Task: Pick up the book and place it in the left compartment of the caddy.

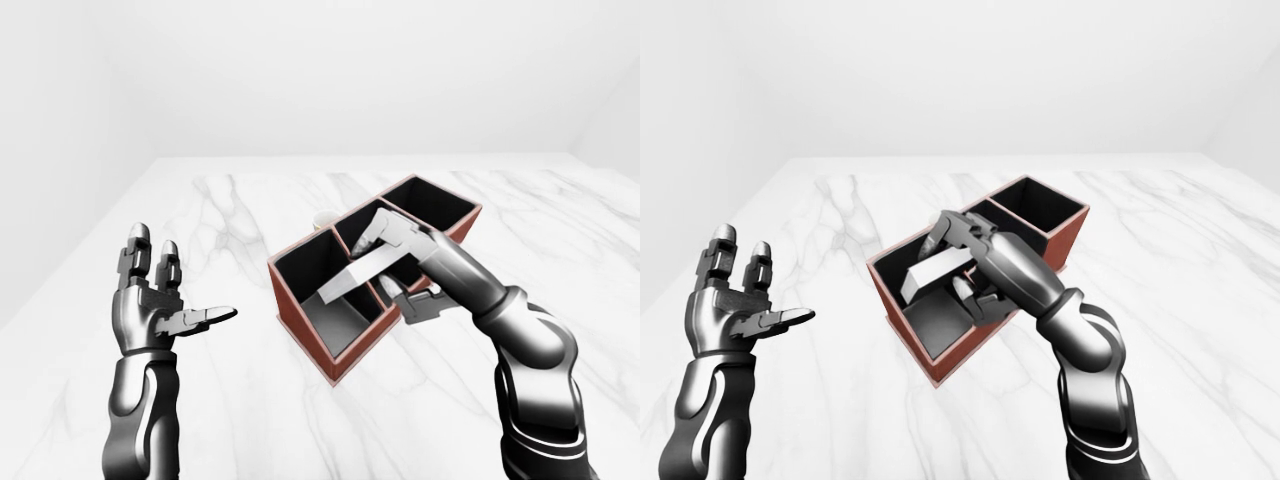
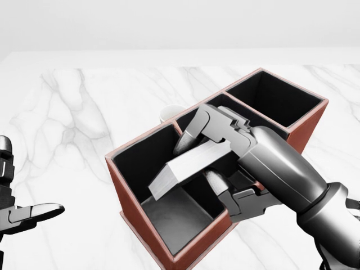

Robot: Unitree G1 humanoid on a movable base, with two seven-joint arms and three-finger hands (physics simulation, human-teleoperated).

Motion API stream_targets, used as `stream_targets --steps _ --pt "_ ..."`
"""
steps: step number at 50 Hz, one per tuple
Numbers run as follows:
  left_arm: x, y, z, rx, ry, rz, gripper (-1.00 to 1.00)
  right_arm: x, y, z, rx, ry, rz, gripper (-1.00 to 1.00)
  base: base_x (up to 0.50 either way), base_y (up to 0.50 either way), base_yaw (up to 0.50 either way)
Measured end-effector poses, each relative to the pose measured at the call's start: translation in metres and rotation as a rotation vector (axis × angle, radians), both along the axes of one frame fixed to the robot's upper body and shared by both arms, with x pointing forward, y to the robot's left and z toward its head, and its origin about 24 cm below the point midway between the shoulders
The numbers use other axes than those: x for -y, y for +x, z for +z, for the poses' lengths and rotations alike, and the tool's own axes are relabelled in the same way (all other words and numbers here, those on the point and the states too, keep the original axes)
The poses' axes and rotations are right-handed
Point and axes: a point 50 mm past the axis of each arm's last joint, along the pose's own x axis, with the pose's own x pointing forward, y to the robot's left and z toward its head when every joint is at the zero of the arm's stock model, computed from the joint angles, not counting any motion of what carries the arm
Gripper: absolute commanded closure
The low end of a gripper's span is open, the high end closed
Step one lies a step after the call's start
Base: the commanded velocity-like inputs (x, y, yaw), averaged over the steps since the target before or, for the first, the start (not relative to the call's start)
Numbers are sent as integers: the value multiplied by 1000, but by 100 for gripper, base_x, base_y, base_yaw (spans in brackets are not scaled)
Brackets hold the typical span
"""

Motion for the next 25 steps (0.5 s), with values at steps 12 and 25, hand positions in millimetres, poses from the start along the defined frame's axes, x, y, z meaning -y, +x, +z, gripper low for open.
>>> stream_targets --steps 12,25 --pt "0 0 0 1 0 0 -100 -1 8 -8 -40 -18 -22 100 0 0 0" --pt "0 0 0 0 1 0 -100 -3 12 -15 -70 -28 -36 100 0 0 0"
